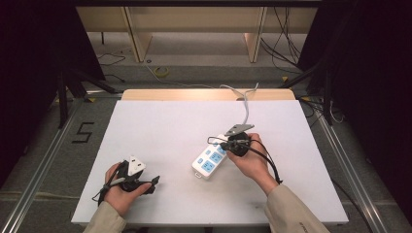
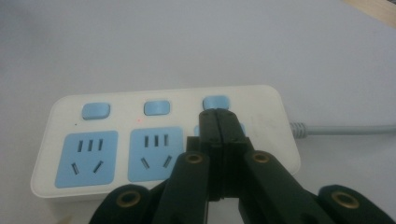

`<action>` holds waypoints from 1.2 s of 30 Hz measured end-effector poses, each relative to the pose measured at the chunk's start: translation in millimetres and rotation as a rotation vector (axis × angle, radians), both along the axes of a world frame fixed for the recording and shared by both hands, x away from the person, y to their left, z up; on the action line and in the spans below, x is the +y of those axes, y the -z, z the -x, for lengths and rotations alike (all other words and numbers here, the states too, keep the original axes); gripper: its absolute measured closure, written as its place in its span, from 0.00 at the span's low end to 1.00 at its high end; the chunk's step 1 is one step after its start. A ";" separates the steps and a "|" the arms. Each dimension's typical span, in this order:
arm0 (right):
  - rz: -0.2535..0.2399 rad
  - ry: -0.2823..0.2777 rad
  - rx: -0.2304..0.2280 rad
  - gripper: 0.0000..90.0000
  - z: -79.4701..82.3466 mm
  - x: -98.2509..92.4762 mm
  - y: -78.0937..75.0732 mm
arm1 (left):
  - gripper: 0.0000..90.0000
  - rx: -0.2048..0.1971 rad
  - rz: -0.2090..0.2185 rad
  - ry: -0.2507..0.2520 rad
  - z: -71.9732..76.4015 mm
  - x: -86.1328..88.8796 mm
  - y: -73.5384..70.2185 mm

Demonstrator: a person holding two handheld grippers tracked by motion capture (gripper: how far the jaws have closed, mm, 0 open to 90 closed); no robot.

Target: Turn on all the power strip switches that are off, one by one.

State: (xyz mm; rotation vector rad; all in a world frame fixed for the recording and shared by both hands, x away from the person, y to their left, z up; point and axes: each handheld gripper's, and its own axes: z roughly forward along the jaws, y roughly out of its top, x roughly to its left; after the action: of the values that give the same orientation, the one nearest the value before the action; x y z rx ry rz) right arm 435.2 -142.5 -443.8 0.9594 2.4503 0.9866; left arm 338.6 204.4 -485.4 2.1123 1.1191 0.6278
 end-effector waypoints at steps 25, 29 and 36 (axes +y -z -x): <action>0.016 0.002 0.021 1.00 -17.0 15.4 7.2 | 0.18 0.001 -0.001 0.001 -0.2 0.2 0.1; 0.021 0.002 0.020 1.00 -20.2 18.6 7.9 | 0.18 0.001 0.000 0.002 -0.3 0.3 0.1; 0.022 0.009 0.026 1.00 -24.4 22.6 11.1 | 0.18 0.001 0.001 0.002 -0.3 0.4 0.1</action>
State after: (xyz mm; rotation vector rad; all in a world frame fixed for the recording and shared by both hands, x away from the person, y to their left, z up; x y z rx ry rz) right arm 459.6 -119.9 -454.8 0.9813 2.4712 0.9486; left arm 338.9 204.8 -485.5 2.1124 1.1175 0.6256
